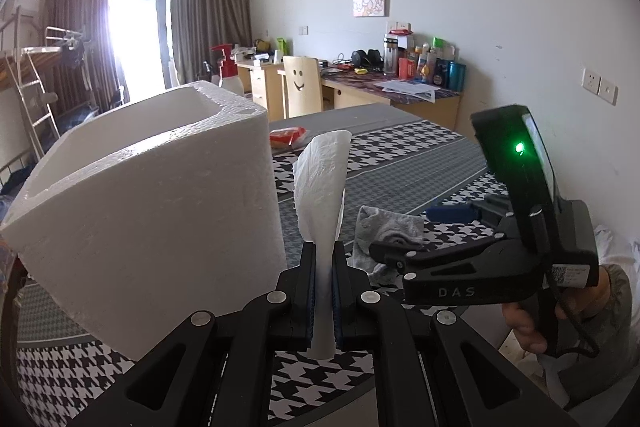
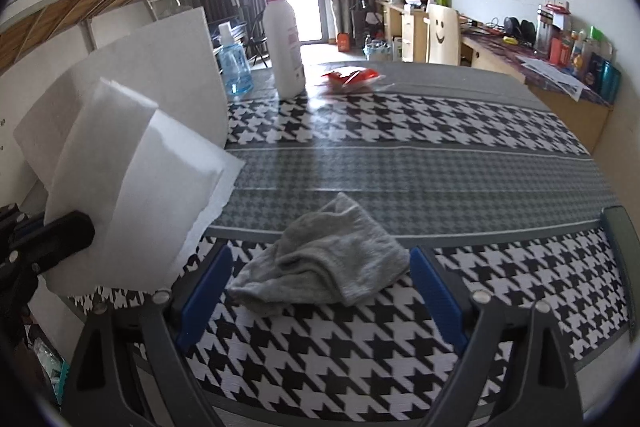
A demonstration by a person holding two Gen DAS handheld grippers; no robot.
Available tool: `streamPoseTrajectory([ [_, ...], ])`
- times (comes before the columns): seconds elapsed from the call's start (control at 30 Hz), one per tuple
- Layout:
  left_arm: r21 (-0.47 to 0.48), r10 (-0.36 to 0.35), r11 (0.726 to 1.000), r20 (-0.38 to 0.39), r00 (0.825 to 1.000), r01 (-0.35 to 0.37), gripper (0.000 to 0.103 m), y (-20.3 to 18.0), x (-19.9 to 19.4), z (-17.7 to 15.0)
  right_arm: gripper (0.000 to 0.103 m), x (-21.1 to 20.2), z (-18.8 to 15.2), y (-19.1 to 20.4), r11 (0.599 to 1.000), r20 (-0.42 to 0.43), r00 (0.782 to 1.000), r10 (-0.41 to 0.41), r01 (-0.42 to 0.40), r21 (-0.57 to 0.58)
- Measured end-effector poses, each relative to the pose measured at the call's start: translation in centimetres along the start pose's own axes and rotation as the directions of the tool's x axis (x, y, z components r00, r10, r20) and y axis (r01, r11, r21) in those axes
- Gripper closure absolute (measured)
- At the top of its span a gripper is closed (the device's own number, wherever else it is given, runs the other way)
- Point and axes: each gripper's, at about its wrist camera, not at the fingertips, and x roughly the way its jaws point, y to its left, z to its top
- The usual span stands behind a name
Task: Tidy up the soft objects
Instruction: 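Lift the tissue with left gripper while right gripper closes on the grey cloth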
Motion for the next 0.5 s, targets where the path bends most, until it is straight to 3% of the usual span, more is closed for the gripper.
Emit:
streamPoseTrajectory([
  [0.27, -0.004, 0.002, 1.000, -0.004, 1.000, -0.002, 0.096, 0.0, 0.0, -0.5, 0.029, 1.6, -0.7, 0.6, 1.000, -0.081, 0.997, -0.011, 0.010, -0.004],
  [0.5, -0.008, 0.003, 1.000, -0.004, 1.000, -0.003, 0.096, 0.0, -0.1, -0.7, 0.036, 1.8, -0.8, 0.6, 1.000, -0.090, 0.996, -0.008, 0.007, -0.010],
])
